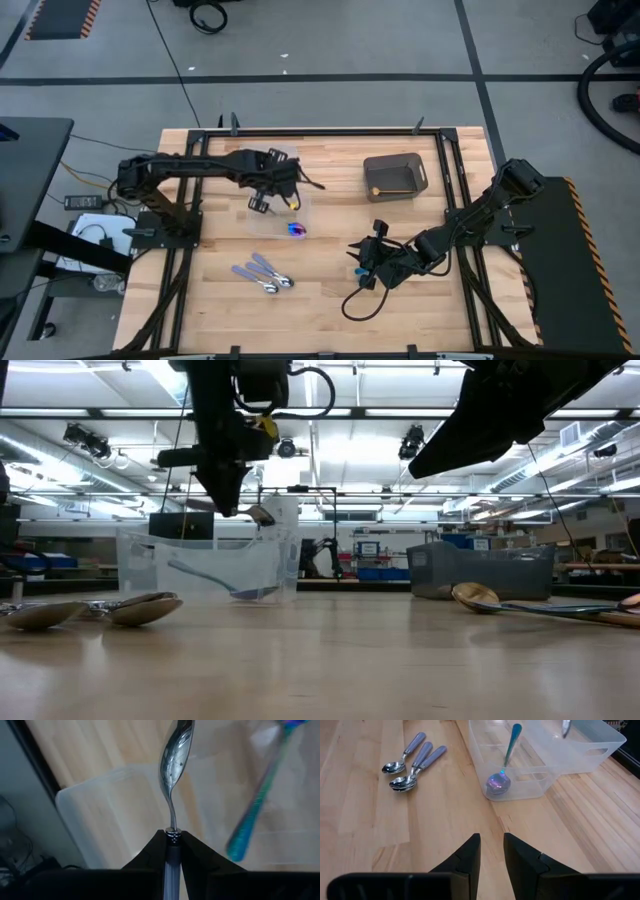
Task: Sort silverware by color (type)
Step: Put the purple spoon into the top transparent bin
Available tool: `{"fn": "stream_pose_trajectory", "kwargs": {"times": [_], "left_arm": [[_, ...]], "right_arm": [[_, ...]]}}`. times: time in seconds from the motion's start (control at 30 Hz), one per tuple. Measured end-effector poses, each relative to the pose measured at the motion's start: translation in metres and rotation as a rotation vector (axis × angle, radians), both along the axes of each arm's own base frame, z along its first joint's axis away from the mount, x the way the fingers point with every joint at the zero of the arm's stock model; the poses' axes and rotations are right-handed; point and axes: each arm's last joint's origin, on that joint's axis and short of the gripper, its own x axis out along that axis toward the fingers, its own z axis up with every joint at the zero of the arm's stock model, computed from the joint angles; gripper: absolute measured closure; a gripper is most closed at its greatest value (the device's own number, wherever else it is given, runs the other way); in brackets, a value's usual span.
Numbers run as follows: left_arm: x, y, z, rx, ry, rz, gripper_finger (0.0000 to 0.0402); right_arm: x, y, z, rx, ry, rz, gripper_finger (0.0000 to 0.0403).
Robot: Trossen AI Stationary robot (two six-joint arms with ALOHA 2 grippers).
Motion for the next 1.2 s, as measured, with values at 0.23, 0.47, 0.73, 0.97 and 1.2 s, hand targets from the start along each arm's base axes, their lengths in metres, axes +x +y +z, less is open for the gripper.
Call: {"fn": "stream_pose_trajectory", "kwargs": {"times": [0.23,0.47,0.73,0.97,1.2], "left_arm": [[-0.010,0.034,0.000,0.034,0.042,0.028,0.0358],[-0.024,0.068,-0.011,0.037,0.065,0.070,0.0358],[-0.027,0.086,-0.023,0.051,0.022,-0.007,0.0358],[-0.024,0.090,-0.035,-0.028,0.009,-0.035,0.0358],[-0.018,0.094,-0.053,-0.058,0.061,-0.057,0.0358]], "right_arm": [[0.000,0.000,0.000,-0.002,0.000,0.001,0.0308],[0.000,0.000,0.000,-0.002,-0.002,0.002,0.0308],[0.000,0.000,0.000,-0.002,-0.002,0.001,0.0308],[0.001,0.000,0.001,0.004,-0.013,0.001,0.0308],[0.001,0.001,0.001,-0.001,-0.012,0.006,0.0308]]}}
